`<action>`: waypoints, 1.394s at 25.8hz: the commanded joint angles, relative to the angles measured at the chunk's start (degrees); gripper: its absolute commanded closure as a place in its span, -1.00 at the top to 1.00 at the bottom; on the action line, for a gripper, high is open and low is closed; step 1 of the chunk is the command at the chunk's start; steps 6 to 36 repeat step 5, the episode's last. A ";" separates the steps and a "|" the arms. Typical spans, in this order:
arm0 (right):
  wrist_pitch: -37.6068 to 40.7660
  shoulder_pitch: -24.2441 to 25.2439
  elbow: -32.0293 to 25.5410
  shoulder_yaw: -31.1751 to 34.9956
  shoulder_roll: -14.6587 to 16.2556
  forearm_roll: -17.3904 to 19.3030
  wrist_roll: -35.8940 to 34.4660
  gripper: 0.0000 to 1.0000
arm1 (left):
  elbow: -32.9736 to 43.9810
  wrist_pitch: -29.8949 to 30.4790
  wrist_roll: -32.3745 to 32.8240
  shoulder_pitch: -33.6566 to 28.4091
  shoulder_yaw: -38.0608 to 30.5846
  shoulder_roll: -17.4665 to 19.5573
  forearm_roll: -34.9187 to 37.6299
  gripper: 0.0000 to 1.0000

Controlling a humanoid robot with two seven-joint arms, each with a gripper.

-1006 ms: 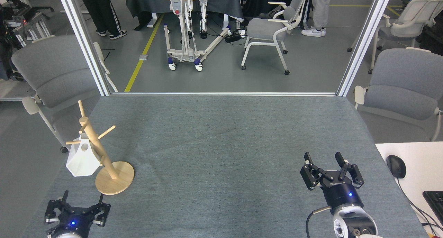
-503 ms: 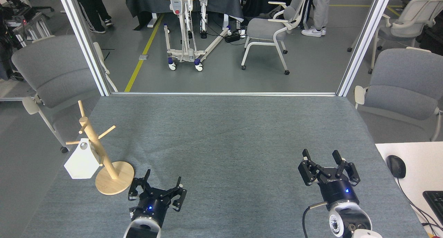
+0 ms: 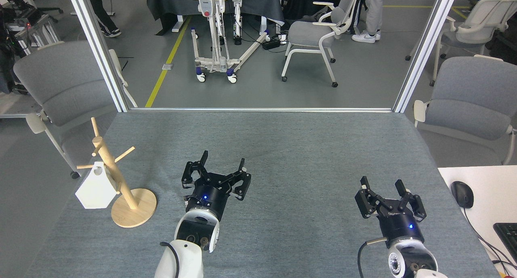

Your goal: Hang cup on storage rack

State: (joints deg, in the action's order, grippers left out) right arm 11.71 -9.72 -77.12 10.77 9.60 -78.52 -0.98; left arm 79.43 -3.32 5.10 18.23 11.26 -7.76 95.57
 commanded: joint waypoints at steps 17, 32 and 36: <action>0.25 -1.27 0.04 0.04 0.42 0.04 0.19 1.00 | 0.55 -0.73 -0.09 -3.20 0.07 0.03 -0.47 0.97; 0.25 -1.27 0.04 0.04 0.42 0.04 0.19 1.00 | 0.55 -0.73 -0.09 -3.20 0.07 0.03 -0.47 0.97; 0.25 -1.27 0.04 0.04 0.42 0.04 0.19 1.00 | 0.55 -0.73 -0.09 -3.20 0.07 0.03 -0.47 0.97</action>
